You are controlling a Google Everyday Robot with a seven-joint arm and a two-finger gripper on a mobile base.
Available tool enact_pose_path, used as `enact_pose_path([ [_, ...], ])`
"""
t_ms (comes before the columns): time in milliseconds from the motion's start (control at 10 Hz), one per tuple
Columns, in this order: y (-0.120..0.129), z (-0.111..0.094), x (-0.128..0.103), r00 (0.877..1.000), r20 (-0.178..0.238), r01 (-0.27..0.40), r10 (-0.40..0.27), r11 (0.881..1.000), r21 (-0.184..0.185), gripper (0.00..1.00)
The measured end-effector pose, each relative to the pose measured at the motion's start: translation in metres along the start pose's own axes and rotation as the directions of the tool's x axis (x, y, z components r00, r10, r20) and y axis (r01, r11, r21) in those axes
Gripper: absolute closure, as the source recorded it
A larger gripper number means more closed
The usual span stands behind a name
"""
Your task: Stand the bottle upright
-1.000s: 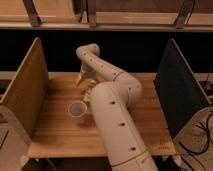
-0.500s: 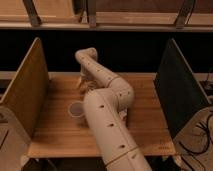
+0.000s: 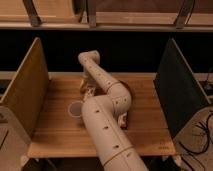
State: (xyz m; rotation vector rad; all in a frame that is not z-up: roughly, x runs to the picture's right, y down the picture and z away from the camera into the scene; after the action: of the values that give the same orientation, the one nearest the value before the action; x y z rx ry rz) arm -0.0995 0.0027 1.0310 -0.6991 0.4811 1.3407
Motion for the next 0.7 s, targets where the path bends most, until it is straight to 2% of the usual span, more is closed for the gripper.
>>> enact_pose_path([
  [500, 0.0045, -0.0017, -0.0106, 0.998, 0.028, 0.056, -0.056, 0.998, 0.019, 0.2],
  [700, 0.0037, 0.003, -0.0109, 0.998, 0.028, 0.062, -0.062, 0.998, 0.024, 0.32],
])
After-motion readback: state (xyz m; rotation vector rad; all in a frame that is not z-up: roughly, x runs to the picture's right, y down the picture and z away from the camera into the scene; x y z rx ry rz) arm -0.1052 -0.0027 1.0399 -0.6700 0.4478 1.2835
